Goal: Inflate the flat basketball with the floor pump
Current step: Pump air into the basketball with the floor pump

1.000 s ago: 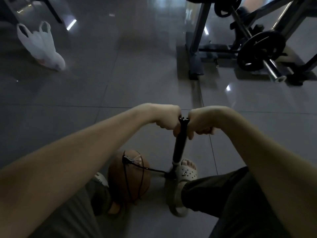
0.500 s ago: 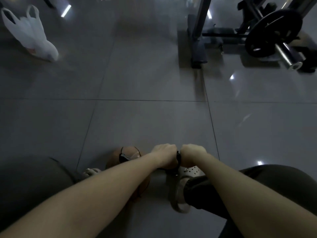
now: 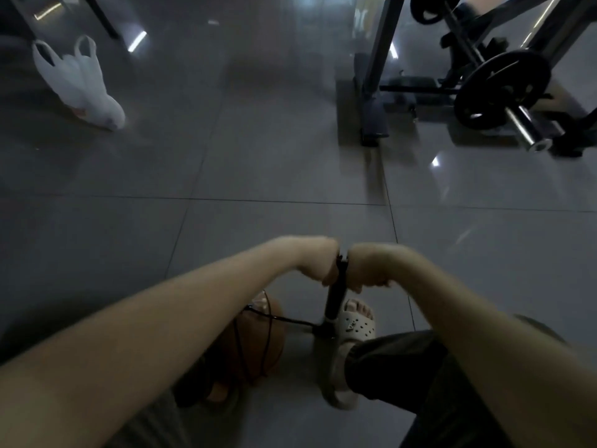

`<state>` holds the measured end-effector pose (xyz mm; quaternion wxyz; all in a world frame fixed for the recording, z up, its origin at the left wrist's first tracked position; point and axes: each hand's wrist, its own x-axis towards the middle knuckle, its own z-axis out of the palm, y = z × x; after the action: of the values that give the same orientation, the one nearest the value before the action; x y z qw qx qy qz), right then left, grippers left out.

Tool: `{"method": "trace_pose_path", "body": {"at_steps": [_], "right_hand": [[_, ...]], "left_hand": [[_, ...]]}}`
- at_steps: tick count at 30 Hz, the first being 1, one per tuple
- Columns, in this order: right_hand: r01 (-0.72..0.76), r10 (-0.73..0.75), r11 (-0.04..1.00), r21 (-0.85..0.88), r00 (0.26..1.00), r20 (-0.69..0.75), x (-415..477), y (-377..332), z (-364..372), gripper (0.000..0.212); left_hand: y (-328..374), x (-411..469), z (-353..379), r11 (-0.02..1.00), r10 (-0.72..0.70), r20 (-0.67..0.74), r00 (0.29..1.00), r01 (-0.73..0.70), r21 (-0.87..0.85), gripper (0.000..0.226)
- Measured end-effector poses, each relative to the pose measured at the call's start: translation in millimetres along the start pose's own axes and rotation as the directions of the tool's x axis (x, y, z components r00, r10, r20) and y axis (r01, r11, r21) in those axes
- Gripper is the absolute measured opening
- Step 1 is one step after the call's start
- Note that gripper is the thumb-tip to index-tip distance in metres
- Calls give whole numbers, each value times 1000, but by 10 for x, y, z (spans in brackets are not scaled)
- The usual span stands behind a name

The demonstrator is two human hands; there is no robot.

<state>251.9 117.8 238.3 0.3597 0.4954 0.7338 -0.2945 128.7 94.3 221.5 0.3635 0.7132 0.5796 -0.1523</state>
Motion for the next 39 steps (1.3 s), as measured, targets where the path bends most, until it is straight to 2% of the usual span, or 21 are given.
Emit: {"method": "trace_pose_path", "body": {"at_steps": [3, 5, 10, 15, 20, 22, 25, 28, 31, 34, 37, 38, 39], "right_hand": [[-14, 12, 998, -57, 999, -36, 474, 35, 523, 25], [-17, 14, 998, -60, 998, -53, 610, 70, 733, 25], [-52, 49, 998, -40, 997, -67, 656, 88, 907, 15], [-33, 33, 999, 1, 998, 54, 372, 14, 558, 14], [32, -26, 991, 130, 998, -54, -280, 65, -438, 8], [36, -28, 993, 111, 997, -72, -298, 49, -486, 7], [2, -2, 1000, 18, 1000, -18, 72, -21, -15, 7], [-19, 17, 999, -36, 999, -35, 584, 8, 506, 21], [-32, 30, 999, -27, 998, -51, 743, 51, 753, 15], [-58, 58, 998, 5, 996, -70, 764, 78, 854, 14], [-52, 52, 999, -6, 999, 10, 702, 30, 892, 33], [-52, 52, 999, -7, 998, 19, 639, 10, 825, 32], [-54, 54, 999, -3, 998, 24, 554, -2, 703, 24]], "left_hand": [[-108, 229, 599, 999, -38, -84, 996, 38, 5, 11], [-141, 346, 882, 999, -54, -118, 992, 54, -2, 12], [-153, 467, 1129, 998, -61, -82, 995, 59, -31, 28], [-104, 240, 708, 998, -40, -39, 998, 41, 42, 14], [95, -266, -469, 999, 38, -110, 993, -36, 21, 15], [95, -288, -529, 1000, 27, -99, 995, -28, -1, 15], [-29, -53, 8, 1000, 7, -39, 999, -7, -9, 14], [-175, 238, 590, 999, -42, -98, 994, 40, -25, 12], [-209, 414, 911, 998, -64, -106, 992, 61, -35, 13], [-186, 459, 1038, 997, -65, -99, 993, 61, -46, 23], [-161, 377, 1016, 999, -39, -51, 998, 37, -34, 18], [-162, 343, 942, 999, -31, -49, 998, 30, -11, 17], [-162, 292, 833, 1000, -26, -60, 998, 26, 3, 15]]}}
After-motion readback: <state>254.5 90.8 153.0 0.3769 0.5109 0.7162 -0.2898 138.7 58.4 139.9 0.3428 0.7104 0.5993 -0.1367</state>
